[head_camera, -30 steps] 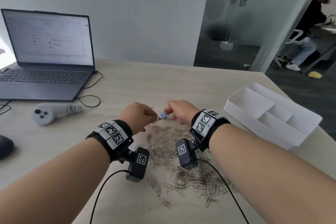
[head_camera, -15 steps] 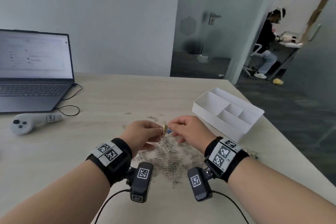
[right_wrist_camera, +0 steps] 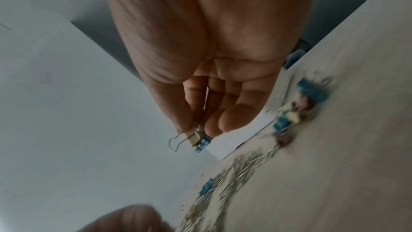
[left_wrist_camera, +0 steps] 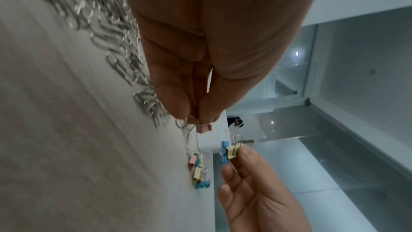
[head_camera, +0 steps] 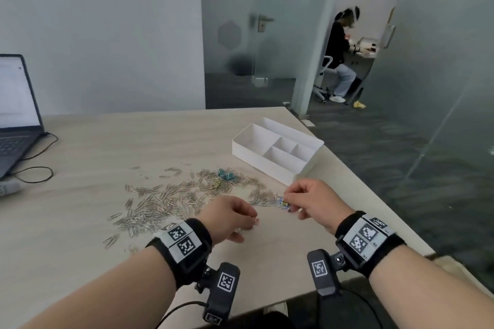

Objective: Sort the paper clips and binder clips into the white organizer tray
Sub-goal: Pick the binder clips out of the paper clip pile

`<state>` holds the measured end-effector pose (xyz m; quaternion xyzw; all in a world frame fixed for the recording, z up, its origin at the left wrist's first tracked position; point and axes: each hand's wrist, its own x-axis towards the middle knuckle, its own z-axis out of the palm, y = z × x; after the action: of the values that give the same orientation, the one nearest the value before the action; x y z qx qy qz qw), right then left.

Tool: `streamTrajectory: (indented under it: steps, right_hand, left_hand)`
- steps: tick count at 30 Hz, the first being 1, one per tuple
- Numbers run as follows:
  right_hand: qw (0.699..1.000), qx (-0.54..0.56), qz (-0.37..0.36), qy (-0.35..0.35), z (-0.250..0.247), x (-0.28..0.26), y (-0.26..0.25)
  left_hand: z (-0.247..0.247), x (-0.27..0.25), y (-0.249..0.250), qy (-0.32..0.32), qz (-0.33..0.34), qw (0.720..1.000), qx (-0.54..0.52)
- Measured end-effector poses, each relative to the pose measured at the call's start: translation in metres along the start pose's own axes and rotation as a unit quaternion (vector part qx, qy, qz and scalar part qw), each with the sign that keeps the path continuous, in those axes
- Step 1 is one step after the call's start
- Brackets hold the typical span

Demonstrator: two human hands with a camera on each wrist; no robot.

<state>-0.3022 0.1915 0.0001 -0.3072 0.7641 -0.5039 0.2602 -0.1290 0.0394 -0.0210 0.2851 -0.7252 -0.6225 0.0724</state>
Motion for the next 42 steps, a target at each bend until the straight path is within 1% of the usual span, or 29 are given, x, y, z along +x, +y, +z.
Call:
streamTrajectory:
  steps: [2, 5, 9, 15, 17, 19, 22, 25, 28, 30, 32, 34, 38, 42]
  right_hand:
    - [0.999, -0.008, 0.029, 0.017, -0.016, -0.003, 0.012]
    - [0.998, -0.024, 0.064, 0.018, -0.033, -0.009, 0.028]
    - [0.995, -0.059, 0.080, 0.020, -0.044, -0.009, 0.041]
    - [0.989, -0.118, 0.079, 0.029, -0.051, -0.004, 0.049]
    - [0.989, -0.127, 0.073, 0.033, -0.051, -0.002, 0.051]
    - [0.986, -0.149, 0.058, 0.043, -0.051, -0.002, 0.051]
    - [0.977, -0.204, 0.013, 0.065, -0.048, -0.003, 0.043]
    - [0.980, -0.186, -0.024, 0.066, -0.037, 0.000, 0.024]
    - [0.986, -0.154, -0.045, 0.031, -0.015, 0.007, 0.002]
    - [0.993, -0.114, -0.035, -0.002, 0.003, 0.013, -0.012]
    - [0.993, -0.115, -0.031, -0.026, 0.020, 0.022, -0.024]
    - [0.986, -0.154, -0.049, -0.036, 0.036, 0.035, -0.032]
    - [0.983, -0.165, -0.056, -0.051, 0.064, 0.070, -0.046]
    - [0.966, -0.238, -0.070, -0.068, 0.085, 0.107, -0.055]
  left_hand:
    - [0.013, 0.003, 0.002, -0.010, 0.002, 1.000, 0.028]
    - [0.035, 0.010, 0.006, -0.015, 0.006, 0.998, 0.067]
    - [0.060, 0.023, 0.008, -0.008, 0.005, 0.995, 0.100]
    - [0.079, 0.038, 0.014, -0.003, -0.007, 0.998, 0.058]
    - [0.082, 0.038, 0.015, 0.003, 0.000, 0.999, 0.033]
    - [0.079, 0.034, 0.017, 0.008, 0.020, 0.999, 0.033]
    - [0.060, 0.028, 0.016, 0.031, 0.049, 0.996, 0.063]
    - [0.023, 0.024, 0.016, 0.070, 0.058, 0.990, 0.106]
    - [-0.019, 0.024, 0.017, 0.121, 0.062, 0.977, 0.165]
    - [-0.045, 0.027, 0.019, 0.163, 0.057, 0.969, 0.179]
    - [-0.067, 0.034, 0.017, 0.196, 0.042, 0.962, 0.185]
    - [-0.084, 0.041, 0.016, 0.206, 0.017, 0.960, 0.190]
    - [-0.103, 0.060, 0.017, 0.201, -0.006, 0.957, 0.211]
    - [-0.104, 0.080, 0.023, 0.172, -0.030, 0.952, 0.251]
